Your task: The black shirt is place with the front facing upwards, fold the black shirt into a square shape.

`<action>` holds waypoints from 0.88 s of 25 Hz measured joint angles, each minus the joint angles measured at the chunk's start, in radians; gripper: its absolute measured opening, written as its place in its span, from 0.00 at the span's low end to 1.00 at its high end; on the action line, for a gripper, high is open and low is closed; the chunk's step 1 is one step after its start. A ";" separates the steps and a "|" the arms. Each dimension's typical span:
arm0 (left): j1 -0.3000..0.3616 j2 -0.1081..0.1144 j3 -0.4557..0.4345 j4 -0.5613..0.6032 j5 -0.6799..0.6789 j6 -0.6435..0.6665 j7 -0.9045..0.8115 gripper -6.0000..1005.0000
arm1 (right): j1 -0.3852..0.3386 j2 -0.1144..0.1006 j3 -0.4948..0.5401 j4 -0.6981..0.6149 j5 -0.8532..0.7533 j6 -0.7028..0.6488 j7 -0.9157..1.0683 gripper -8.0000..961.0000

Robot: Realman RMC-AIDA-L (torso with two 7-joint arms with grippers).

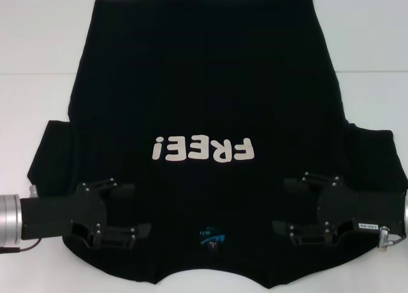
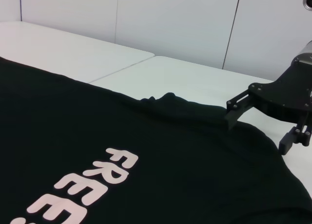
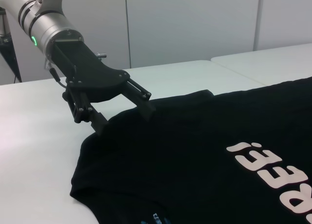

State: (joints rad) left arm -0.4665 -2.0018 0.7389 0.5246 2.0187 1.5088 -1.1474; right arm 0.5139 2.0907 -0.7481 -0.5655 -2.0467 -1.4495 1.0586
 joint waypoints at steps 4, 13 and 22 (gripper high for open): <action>0.000 -0.001 0.000 0.000 0.000 -0.008 0.000 0.93 | 0.000 0.000 0.001 0.001 0.000 0.000 0.001 0.95; 0.003 -0.002 0.000 0.000 0.000 -0.015 -0.003 0.93 | 0.000 0.000 0.001 0.003 0.000 0.000 0.001 0.95; -0.003 0.051 -0.065 0.020 0.001 -0.023 -0.484 0.93 | -0.003 -0.001 0.004 -0.001 -0.001 0.000 0.047 0.95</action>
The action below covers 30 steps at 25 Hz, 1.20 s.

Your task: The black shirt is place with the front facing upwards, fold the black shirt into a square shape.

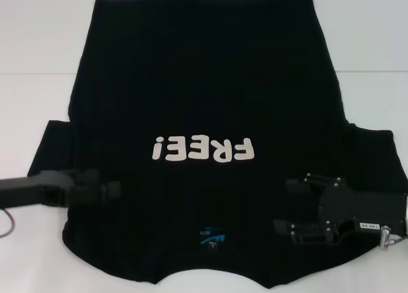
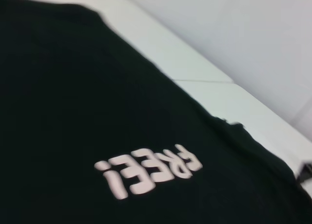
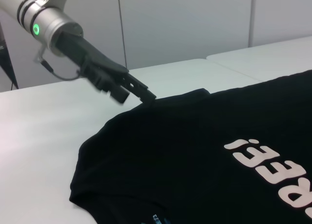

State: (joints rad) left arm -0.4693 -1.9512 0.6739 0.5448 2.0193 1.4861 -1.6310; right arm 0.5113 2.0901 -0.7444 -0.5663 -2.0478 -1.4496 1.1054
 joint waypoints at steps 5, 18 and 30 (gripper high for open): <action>-0.013 0.056 -0.018 0.059 0.049 -0.004 -0.388 0.93 | -0.002 -0.001 0.002 -0.002 -0.001 0.004 0.023 0.95; -0.066 0.105 -0.119 0.096 0.303 -0.070 -0.899 0.93 | 0.009 0.001 -0.007 -0.003 -0.003 0.024 0.056 0.95; -0.068 0.109 -0.145 0.017 0.353 -0.153 -0.957 0.92 | 0.010 -0.001 -0.015 -0.003 -0.003 0.035 0.057 0.95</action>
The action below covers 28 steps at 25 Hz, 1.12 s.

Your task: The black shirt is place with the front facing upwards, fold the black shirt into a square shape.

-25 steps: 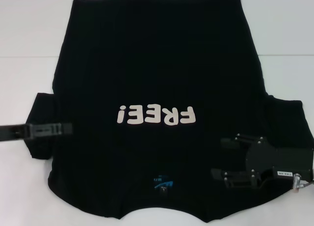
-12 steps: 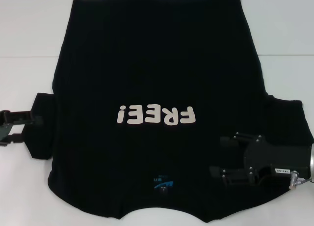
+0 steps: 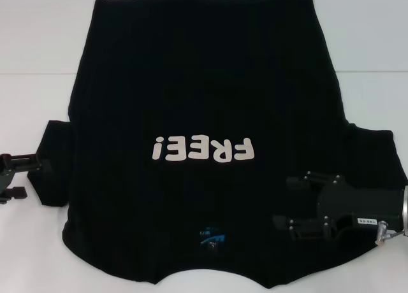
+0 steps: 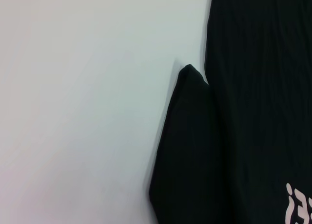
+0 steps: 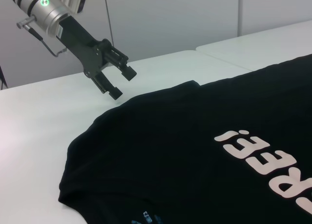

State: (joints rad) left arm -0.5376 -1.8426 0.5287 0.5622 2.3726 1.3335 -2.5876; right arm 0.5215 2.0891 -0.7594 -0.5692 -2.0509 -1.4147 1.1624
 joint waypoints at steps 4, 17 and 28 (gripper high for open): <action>-0.001 0.001 -0.022 -0.021 -0.003 -0.009 -0.002 0.92 | 0.000 0.000 -0.001 0.004 0.000 0.005 0.000 0.95; -0.007 -0.009 -0.029 -0.058 -0.004 -0.048 -0.009 0.90 | 0.000 0.000 -0.002 0.008 -0.001 0.008 0.000 0.95; -0.017 -0.022 -0.029 -0.073 -0.008 -0.064 -0.002 0.89 | 0.002 0.001 -0.002 0.009 -0.010 0.019 0.000 0.95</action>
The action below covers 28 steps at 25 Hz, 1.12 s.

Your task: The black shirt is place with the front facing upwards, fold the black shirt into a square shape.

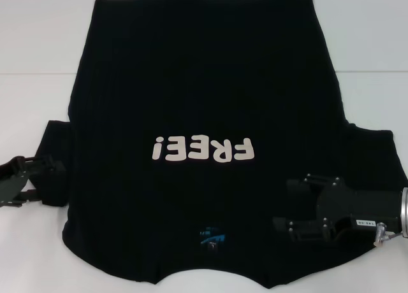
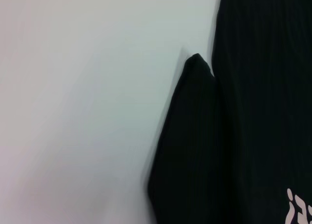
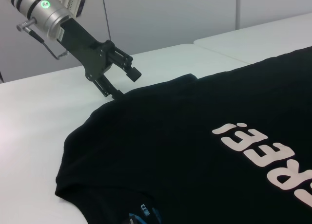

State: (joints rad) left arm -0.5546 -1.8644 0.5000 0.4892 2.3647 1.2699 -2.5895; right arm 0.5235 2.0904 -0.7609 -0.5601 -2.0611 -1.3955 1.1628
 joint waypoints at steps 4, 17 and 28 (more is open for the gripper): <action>-0.008 -0.006 0.000 -0.002 -0.001 -0.006 0.000 0.88 | 0.001 0.000 0.000 0.000 -0.001 0.002 0.000 0.95; -0.017 -0.005 0.005 0.003 0.006 -0.041 0.000 0.87 | 0.001 0.000 0.000 0.000 -0.001 0.002 0.000 0.95; -0.030 -0.011 0.027 0.005 0.008 -0.044 0.002 0.86 | 0.006 0.000 0.000 0.000 0.000 0.001 0.000 0.95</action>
State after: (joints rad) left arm -0.5844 -1.8756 0.5267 0.4944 2.3730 1.2255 -2.5877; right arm 0.5297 2.0907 -0.7608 -0.5599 -2.0616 -1.3945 1.1627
